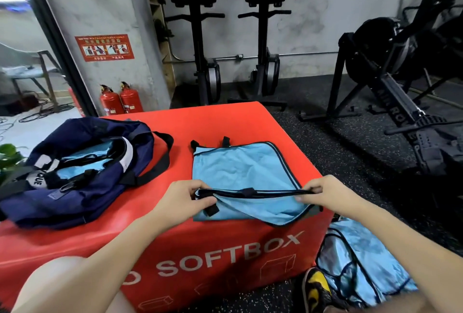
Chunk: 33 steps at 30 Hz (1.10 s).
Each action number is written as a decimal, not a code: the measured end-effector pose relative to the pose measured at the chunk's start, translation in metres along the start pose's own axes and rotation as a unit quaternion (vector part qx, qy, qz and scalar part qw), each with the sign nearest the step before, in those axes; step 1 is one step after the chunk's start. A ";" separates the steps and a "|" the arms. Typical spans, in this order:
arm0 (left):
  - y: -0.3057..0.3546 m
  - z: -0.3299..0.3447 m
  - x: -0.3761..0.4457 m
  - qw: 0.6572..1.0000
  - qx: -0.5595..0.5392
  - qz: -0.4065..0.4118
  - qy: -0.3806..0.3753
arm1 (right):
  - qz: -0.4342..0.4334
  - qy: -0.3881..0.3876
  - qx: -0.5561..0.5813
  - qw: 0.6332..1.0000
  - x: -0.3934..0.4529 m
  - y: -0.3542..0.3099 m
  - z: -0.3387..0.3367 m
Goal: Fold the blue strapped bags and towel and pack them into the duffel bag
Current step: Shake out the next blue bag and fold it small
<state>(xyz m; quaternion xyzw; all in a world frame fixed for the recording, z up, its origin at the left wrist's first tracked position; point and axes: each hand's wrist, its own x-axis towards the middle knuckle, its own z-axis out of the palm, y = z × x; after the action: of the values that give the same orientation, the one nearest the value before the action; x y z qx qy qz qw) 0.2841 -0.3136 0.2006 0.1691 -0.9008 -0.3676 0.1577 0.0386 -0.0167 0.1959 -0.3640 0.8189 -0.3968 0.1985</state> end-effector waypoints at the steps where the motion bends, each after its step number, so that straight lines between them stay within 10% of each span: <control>1: 0.001 -0.005 0.001 0.999 -0.031 -0.013 0.001 | 0.014 -0.010 0.037 0.999 0.001 -0.007 -0.005; 16: -0.022 -0.036 0.090 0.975 -0.185 -0.090 0.084 | 0.069 -0.001 0.261 0.963 0.111 -0.028 -0.016; 28: -0.094 0.009 0.162 0.980 0.107 -0.148 0.073 | -0.032 0.081 -0.125 0.988 0.185 0.030 0.012; 33: -0.078 0.019 0.153 0.978 0.175 -0.009 0.112 | -0.079 -0.055 -0.208 0.973 0.191 0.025 0.012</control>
<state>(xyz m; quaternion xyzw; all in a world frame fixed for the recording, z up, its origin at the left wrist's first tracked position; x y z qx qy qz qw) 0.1549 -0.4187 0.1564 0.2421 -0.9262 -0.1847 0.2223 -0.0900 -0.1559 0.1615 -0.4820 0.8402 -0.2113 0.1309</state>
